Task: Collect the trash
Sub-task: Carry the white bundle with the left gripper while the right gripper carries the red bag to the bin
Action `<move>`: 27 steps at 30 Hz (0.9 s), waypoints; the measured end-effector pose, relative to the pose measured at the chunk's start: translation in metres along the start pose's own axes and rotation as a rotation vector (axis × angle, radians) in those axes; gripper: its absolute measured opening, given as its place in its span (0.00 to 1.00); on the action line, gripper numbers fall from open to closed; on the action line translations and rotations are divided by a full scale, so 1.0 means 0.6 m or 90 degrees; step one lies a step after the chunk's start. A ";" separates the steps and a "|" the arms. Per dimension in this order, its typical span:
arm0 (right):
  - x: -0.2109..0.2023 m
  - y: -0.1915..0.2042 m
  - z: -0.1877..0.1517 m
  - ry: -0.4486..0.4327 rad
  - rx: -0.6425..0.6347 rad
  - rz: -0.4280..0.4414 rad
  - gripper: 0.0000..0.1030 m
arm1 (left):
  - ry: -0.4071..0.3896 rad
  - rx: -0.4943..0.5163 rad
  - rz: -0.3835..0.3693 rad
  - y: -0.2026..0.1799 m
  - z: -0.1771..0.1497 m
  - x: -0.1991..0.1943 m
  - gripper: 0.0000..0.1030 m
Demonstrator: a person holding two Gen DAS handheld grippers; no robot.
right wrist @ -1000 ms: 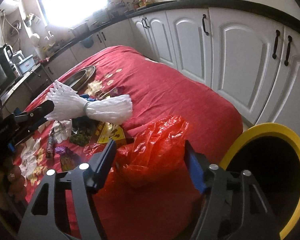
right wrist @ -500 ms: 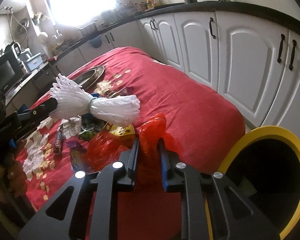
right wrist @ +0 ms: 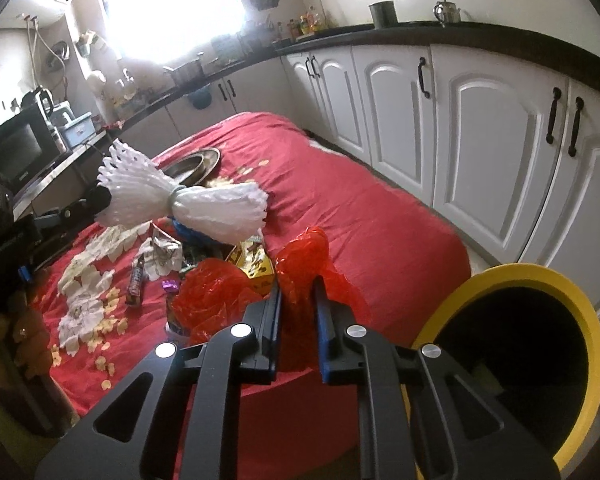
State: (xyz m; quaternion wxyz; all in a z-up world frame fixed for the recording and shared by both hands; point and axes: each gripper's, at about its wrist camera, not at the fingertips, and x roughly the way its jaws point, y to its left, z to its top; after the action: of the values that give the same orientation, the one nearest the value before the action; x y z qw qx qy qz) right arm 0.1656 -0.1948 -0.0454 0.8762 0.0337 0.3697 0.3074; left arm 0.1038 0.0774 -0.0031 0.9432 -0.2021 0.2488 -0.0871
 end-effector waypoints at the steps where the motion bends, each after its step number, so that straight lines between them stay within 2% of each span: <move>1: -0.008 -0.002 0.002 -0.007 0.001 -0.002 0.12 | -0.002 0.003 -0.001 -0.003 0.001 -0.003 0.05; 5: -0.035 -0.012 0.011 -0.031 0.003 -0.008 0.08 | -0.006 0.015 -0.007 -0.017 0.001 -0.011 0.04; 14: -0.094 -0.044 0.025 -0.084 0.034 -0.025 0.07 | 0.002 0.050 -0.032 -0.064 -0.009 -0.009 0.04; 27: -0.180 -0.106 0.009 -0.150 0.092 -0.089 0.07 | 0.021 0.089 -0.063 -0.113 -0.031 0.001 0.04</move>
State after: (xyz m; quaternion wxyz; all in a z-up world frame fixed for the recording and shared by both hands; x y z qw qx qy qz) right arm 0.1436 -0.3061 0.0080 0.9281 0.1064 0.2871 0.2119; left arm 0.0908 0.0099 0.0107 0.9453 -0.1461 0.2474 -0.1542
